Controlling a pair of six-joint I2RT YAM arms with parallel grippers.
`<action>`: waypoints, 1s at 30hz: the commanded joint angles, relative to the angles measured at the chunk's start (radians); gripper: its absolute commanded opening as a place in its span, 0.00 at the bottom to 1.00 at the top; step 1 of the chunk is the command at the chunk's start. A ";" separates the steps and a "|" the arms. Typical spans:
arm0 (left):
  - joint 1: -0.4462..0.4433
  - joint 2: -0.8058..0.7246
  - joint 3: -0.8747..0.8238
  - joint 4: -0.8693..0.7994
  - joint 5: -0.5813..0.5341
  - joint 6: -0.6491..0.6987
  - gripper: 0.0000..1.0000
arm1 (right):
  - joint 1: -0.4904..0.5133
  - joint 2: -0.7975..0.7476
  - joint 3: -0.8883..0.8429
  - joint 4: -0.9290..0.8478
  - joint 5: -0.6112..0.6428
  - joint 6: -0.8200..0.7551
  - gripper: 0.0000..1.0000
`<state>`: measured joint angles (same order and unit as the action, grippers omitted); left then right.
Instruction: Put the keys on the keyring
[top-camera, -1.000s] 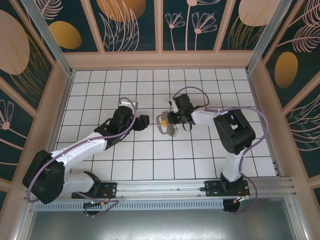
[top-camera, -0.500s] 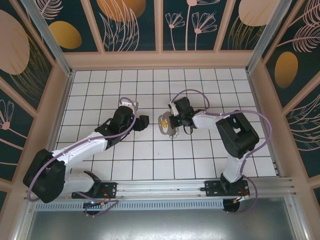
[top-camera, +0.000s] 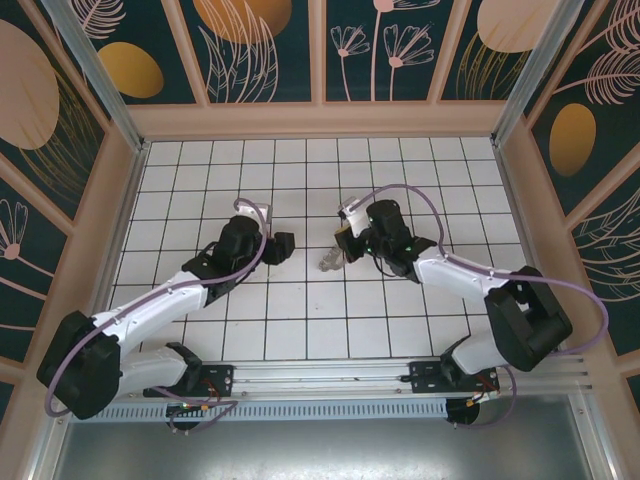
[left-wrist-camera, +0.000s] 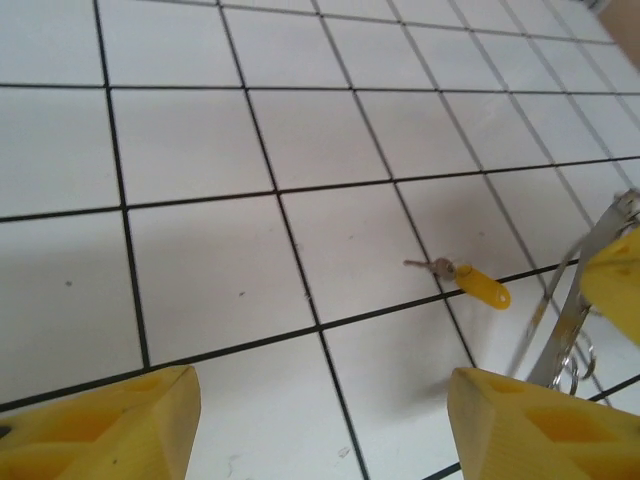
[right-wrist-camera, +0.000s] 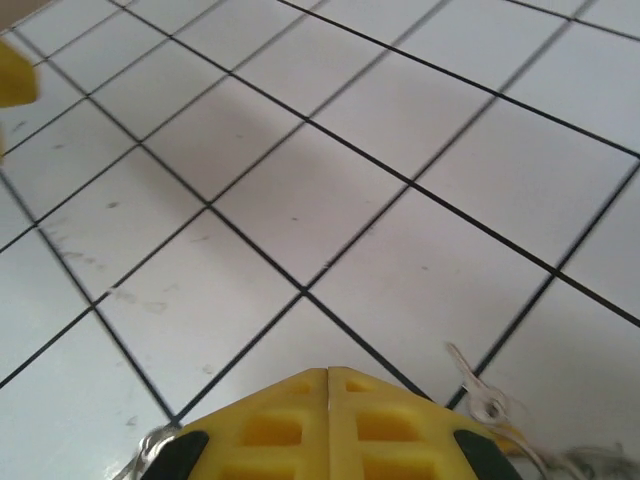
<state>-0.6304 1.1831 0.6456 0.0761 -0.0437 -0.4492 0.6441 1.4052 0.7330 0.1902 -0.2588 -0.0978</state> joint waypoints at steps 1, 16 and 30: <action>-0.006 -0.084 -0.035 0.088 0.132 0.079 0.64 | 0.020 -0.077 -0.068 0.104 -0.128 -0.062 0.00; -0.006 -0.188 -0.088 0.033 0.053 0.039 0.55 | 0.088 0.006 -0.001 0.123 -0.194 0.068 0.00; -0.005 -0.155 -0.071 0.037 0.003 0.044 0.61 | 0.211 -0.031 -0.234 0.152 -0.044 0.345 0.07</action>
<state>-0.6315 1.0027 0.5587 0.1013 -0.0391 -0.4122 0.8345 1.4155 0.5659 0.3653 -0.3397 0.1410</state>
